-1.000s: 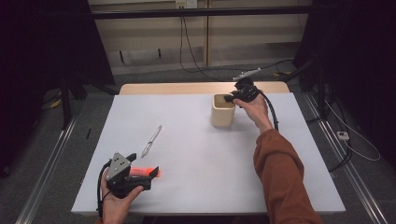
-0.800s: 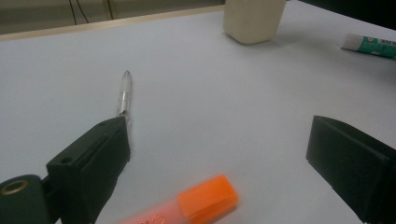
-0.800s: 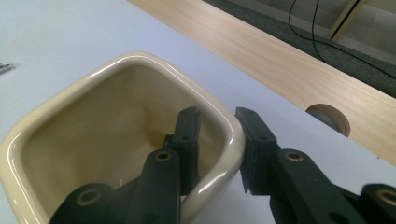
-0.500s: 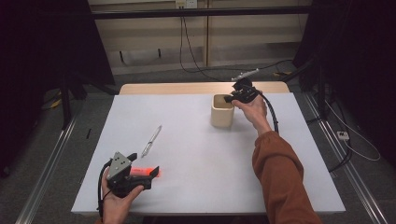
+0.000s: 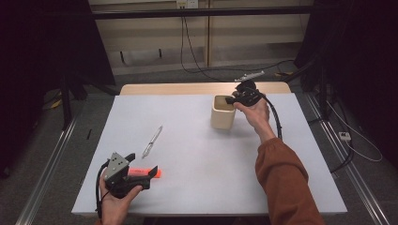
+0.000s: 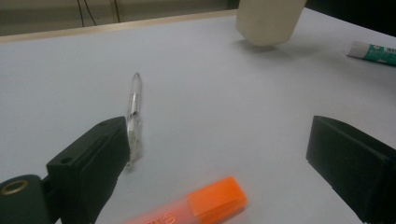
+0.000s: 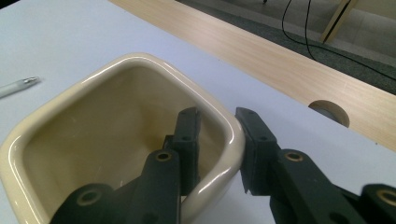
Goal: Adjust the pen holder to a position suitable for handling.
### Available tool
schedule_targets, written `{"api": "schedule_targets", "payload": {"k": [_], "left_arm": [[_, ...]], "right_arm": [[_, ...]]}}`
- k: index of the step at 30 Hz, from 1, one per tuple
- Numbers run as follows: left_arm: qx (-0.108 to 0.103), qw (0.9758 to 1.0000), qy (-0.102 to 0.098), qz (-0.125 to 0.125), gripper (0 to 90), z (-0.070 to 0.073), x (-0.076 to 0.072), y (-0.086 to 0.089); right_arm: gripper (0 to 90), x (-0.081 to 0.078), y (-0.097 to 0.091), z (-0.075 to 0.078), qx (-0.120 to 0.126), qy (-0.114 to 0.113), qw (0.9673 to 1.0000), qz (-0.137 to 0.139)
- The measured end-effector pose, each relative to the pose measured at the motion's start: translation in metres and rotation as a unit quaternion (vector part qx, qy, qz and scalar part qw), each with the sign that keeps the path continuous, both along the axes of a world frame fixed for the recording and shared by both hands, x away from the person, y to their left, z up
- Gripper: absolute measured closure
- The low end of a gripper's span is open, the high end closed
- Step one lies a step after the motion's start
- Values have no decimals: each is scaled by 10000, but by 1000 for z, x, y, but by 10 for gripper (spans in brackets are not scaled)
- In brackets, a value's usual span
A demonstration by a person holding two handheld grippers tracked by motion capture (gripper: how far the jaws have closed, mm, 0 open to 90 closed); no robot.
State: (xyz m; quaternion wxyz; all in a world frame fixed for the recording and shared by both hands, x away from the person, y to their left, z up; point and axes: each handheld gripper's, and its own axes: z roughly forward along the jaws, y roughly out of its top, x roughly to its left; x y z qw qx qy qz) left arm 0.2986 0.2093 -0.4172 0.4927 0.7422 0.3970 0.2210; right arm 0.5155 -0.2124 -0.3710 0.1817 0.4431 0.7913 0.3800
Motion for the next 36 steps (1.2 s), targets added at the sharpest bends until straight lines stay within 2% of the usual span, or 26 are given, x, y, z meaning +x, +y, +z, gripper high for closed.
{"api": "schedule_targets", "payload": {"k": [3, 8, 12, 14, 19, 27, 36], "left_arm": [[-49, 10000, -24, 4, 61, 1, -1, -1], [-17, 10000, -9, -4, 61, 0, 0, -1], [-38, 10000, -28, 23, 60, 1, -1, 0], [-21, 10000, -25, 34, 60, 1, -1, 1], [-15, 10000, -31, 49, 60, 1, -1, 1], [-11, 10000, -18, 30, 60, 0, 0, 1], [-4, 10000, 9, 44, 60, 0, 0, 1]], "right_arm": [[718, -10, -1, 4, 2, 3, 10000, 1], [718, -27, -1, 9, 2, -14, 10000, 13], [718, -41, 1, 10, -11, -12, 9999, 145], [718, -48, 2, 11, -11, 0, 9999, 126], [718, -62, 5, 12, 111, -17, 9998, 169], [718, -88, 25, 9, 183, -29, 9995, 253], [718, -100, 48, 3, 142, 63, 9991, 386]]}}
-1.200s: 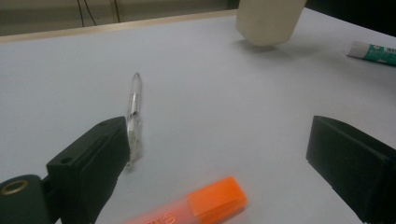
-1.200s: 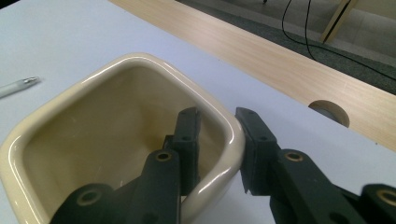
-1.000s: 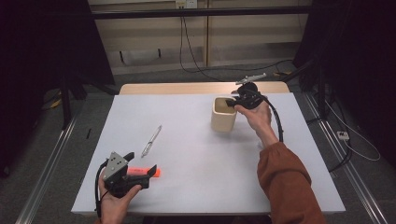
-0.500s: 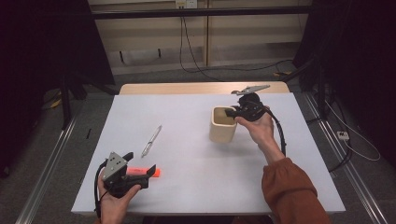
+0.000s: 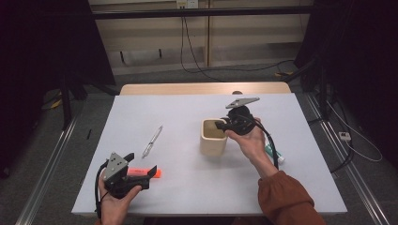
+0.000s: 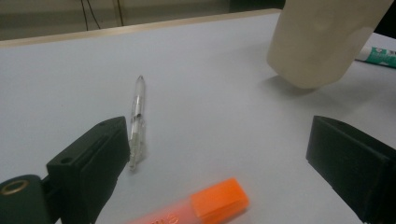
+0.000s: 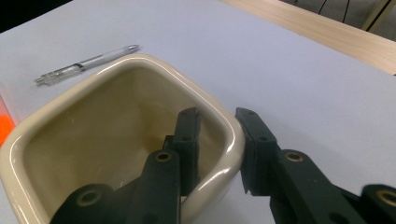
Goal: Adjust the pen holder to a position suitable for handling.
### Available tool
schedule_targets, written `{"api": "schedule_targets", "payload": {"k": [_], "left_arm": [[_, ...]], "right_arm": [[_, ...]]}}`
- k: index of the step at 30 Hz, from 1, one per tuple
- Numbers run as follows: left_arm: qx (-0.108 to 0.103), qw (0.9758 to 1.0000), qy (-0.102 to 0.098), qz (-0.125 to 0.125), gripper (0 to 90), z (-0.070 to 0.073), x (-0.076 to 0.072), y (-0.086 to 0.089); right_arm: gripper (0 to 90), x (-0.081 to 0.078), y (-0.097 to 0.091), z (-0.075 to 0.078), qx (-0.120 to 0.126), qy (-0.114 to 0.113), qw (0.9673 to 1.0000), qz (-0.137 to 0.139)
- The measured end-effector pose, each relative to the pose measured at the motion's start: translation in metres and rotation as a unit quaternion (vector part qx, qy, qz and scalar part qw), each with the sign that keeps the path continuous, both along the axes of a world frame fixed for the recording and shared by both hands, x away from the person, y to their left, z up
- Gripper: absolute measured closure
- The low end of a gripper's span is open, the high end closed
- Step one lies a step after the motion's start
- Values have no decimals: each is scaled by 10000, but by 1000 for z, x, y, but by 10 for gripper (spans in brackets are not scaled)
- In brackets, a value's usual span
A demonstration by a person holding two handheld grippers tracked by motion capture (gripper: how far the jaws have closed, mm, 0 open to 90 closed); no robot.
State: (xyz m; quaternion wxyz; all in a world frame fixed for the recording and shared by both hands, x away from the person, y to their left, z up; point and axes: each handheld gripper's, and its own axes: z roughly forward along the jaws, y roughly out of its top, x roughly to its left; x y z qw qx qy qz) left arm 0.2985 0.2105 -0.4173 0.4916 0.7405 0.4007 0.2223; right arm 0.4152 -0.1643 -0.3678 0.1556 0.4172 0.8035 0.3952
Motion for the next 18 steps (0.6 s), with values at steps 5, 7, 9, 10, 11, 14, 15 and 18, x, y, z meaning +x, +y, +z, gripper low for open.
{"api": "schedule_targets", "payload": {"k": [5, 7, 9, 10, 11, 14, 15, 18], "left_arm": [[-35, 10000, 21, 42, 60, 0, -1, 1], [-19, 10000, 21, 34, 60, 0, -1, 0], [-5, 10000, 18, 27, 60, 0, 0, 0], [23, 10000, 15, 6, 60, 0, 0, 0], [22, 10000, 19, 4, 60, 0, 0, 0], [-31, 10000, 25, 32, 60, 0, 0, 0], [-41, 10000, 27, 36, 60, 0, 0, 0], [-22, 10000, 53, 41, 60, -1, 0, 1]], "right_arm": [[718, -5, 12, -4, -73, 23, 9999, 99], [718, -7, 15, -5, -129, 29, 9998, 126], [718, -7, 18, -6, -171, 31, 9998, 132], [718, -7, 19, -8, -185, 36, 9997, 128], [718, -6, 20, -9, -195, 67, 9997, 125], [717, -6, 22, -13, -182, 104, 9996, 176], [718, -6, 22, -14, -153, 131, 9996, 197], [717, -8, 26, -14, -192, 124, 9996, 148]]}}
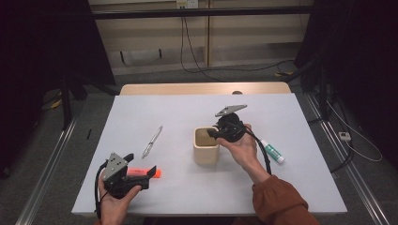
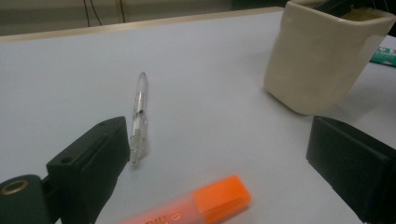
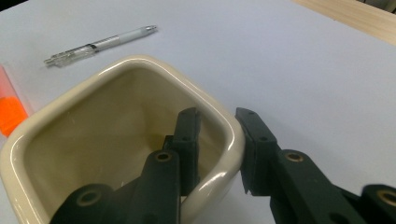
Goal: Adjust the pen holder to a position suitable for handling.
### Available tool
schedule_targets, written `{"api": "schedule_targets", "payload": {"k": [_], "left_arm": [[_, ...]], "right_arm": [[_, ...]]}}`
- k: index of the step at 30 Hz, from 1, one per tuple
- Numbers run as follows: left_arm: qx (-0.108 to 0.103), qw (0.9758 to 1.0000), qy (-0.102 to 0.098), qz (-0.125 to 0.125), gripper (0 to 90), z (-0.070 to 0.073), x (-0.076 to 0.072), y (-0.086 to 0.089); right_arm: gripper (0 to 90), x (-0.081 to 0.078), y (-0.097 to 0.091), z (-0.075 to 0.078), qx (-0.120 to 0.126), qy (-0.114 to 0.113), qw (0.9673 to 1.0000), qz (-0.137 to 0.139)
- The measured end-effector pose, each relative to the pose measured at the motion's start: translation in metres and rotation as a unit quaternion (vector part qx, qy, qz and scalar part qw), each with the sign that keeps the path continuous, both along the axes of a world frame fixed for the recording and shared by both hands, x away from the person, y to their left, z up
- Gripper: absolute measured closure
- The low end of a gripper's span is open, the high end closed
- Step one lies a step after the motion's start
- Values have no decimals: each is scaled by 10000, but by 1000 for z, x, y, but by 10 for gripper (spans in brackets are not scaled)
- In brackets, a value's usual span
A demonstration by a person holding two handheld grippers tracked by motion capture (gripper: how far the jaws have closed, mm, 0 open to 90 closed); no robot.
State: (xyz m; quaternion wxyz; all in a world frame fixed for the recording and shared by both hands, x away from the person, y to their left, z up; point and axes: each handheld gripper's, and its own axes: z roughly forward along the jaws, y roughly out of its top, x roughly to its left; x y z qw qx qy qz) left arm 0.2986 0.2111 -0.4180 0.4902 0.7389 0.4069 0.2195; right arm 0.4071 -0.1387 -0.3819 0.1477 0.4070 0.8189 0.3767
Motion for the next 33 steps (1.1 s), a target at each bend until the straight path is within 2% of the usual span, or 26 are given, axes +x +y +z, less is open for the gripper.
{"api": "schedule_targets", "payload": {"k": [7, 11, 19, 21, 23, 28, 30, 33], "left_arm": [[2, 10000, -15, 16, 60, 0, 0, 1], [19, 10000, -3, 0, 60, 0, -1, 1], [8, 10000, 6, -1, 60, 0, -1, 1], [7, 10000, 8, -6, 60, 0, -1, 1], [-2, 10000, 12, -1, 60, 0, 0, 1], [20, 10000, 11, -5, 60, 0, 0, 0], [7, 10000, 19, -6, 60, 0, 0, 1], [-19, 10000, 24, 4, 60, 0, 0, 1]], "right_arm": [[717, 0, 5, 1, -70, -8, 9999, -119], [716, -4, 6, 0, -50, -103, 9998, -180], [712, -1, 1, -3, 101, -182, 9998, 49], [706, -1, 1, -2, 45, -214, 9997, 113], [659, -2, 1, -2, 42, -213, 9996, 171], [564, -5, -7, 0, 244, -228, 9991, 277], [491, -5, -11, 2, 357, -341, 9980, 384], [388, -6, -16, 4, 490, -323, 9974, 423]]}}
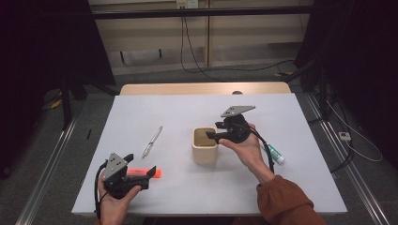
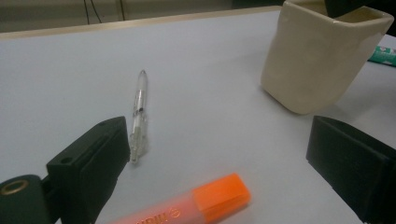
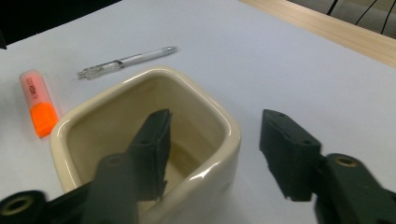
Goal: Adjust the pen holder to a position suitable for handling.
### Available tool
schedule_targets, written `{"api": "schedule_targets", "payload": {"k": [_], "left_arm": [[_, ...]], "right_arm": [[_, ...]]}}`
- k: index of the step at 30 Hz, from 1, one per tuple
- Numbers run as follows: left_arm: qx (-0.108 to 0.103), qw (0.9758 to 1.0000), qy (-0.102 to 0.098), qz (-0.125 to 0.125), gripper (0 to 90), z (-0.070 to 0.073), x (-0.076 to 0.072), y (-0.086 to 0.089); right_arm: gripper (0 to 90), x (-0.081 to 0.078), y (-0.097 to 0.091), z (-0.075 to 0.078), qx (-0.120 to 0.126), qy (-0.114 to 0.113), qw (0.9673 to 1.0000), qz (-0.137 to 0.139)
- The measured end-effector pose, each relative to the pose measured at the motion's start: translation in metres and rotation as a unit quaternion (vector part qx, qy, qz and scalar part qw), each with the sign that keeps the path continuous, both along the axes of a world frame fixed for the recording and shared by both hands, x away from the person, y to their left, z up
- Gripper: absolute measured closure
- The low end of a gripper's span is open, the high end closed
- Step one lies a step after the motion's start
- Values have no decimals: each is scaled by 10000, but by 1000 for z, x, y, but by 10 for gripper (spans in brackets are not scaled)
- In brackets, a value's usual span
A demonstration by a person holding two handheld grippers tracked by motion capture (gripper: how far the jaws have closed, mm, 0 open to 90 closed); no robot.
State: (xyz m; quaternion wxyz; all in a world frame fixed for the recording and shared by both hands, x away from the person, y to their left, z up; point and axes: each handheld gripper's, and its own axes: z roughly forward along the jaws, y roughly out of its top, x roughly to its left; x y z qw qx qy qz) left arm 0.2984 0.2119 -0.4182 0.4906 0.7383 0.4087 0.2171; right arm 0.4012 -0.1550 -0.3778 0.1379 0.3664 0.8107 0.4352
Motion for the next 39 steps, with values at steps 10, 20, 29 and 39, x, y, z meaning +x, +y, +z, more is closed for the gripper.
{"api": "schedule_targets", "payload": {"k": [10, 20, 29, 39], "left_arm": [[-13, 10000, 20, -16, 60, 0, 0, 1], [-60, 10000, 12, -55, 59, 0, -1, 3], [-56, 9999, 17, -99, 59, 1, 0, 0], [-67, 9999, -29, -144, 59, 2, -2, 0]], "right_arm": [[189, -11, -30, 14, 281, -244, 9993, -88], [123, -24, -57, 13, 332, -245, 9985, -352], [110, -35, -77, 3, 369, -284, 9970, -611], [107, -54, -93, -6, 414, -290, 9965, -670]]}}
